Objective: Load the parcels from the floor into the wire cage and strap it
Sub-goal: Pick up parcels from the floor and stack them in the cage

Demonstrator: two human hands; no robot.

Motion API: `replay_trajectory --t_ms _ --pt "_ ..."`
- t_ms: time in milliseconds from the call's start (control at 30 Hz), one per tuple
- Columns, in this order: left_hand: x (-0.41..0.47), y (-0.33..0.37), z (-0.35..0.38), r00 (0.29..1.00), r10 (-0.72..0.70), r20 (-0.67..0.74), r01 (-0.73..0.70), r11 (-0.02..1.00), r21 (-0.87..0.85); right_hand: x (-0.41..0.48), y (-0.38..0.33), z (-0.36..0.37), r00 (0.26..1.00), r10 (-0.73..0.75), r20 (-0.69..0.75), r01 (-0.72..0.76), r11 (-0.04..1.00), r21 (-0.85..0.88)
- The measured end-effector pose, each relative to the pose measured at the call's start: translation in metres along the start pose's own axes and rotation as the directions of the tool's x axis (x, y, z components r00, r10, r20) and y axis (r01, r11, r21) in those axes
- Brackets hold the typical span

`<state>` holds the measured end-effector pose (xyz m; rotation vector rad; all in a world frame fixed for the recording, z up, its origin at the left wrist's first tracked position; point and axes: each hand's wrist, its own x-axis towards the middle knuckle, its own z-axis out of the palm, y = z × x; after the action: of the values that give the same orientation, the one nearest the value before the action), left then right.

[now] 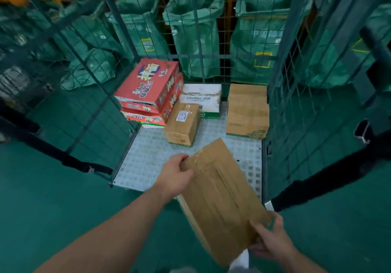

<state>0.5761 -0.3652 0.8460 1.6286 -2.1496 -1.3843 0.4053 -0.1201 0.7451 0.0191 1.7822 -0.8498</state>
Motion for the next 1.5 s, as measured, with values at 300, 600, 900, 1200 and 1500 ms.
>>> replay_trajectory --t_ms 300,600,900,1200,1500 --pt "0.084 0.025 -0.007 0.99 -0.135 -0.031 0.138 0.978 0.157 0.044 -0.065 0.004 1.0 -0.001 0.005 0.0 0.999 0.04" --pt "0.224 0.021 -0.034 0.977 -0.172 0.129 0.142 0.967 0.213 0.101 -0.124 0.077 0.983 0.161 -0.084 -0.141 0.969 0.205" --pt "0.407 -0.025 -0.048 0.94 -0.175 0.294 0.088 0.954 0.288 0.193 -0.185 0.178 0.896 0.405 -0.179 -0.314 0.866 0.389" --pt "0.589 -0.036 0.006 0.936 -0.153 0.316 0.011 0.913 0.409 0.348 -0.25 0.238 0.81 0.571 -0.133 -0.41 0.714 0.568" --pt "0.686 -0.015 0.107 0.935 0.259 0.242 -0.352 0.756 0.552 0.482 -0.25 0.238 0.799 0.419 -0.431 -0.14 0.827 0.544"
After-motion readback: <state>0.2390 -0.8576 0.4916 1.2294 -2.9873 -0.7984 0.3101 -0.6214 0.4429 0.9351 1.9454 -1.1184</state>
